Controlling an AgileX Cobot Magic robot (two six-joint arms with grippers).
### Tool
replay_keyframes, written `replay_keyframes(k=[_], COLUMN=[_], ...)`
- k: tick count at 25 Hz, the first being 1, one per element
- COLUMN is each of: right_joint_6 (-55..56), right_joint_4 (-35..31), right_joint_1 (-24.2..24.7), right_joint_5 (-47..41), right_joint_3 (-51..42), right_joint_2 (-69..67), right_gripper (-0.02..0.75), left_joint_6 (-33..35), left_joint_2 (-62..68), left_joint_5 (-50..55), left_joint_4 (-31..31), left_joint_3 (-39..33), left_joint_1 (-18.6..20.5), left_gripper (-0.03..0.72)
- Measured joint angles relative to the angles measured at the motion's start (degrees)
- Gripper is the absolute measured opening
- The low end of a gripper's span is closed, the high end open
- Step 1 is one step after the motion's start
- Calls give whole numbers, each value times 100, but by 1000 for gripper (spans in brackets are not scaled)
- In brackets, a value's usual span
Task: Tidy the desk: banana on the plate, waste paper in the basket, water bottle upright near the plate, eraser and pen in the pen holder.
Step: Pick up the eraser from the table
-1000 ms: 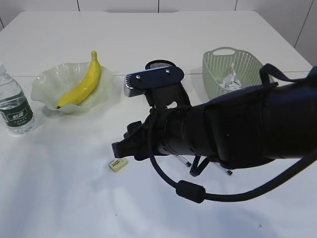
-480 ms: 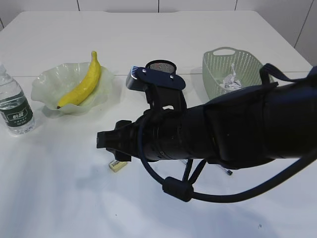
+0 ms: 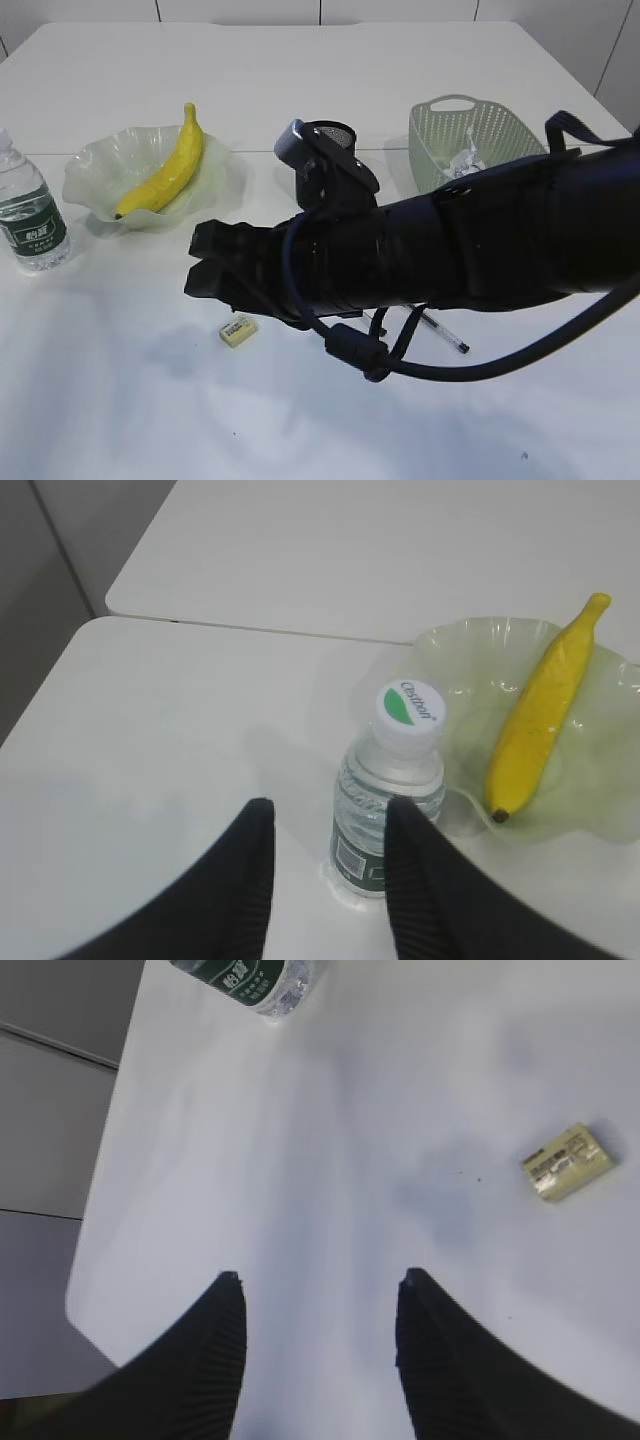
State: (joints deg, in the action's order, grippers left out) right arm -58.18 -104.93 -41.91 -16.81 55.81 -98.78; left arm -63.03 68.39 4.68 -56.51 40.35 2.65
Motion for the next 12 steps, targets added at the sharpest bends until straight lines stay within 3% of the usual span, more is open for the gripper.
replay_keyframes(k=[6, 12], right_joint_6=[478, 494], right_joint_4=[45, 102], right_joint_1=[379, 389], right_joint_5=[-1177, -1886], right_joint_3=[0, 0], right_joint_2=[0, 0], right_gripper=[372, 372], left_joint_6=[0, 0], left_joint_2=[0, 0], left_joint_5=[13, 28], left_joint_4=[35, 49], left_joint_3=[0, 0], left_joint_1=[0, 0], left_gripper=[254, 254])
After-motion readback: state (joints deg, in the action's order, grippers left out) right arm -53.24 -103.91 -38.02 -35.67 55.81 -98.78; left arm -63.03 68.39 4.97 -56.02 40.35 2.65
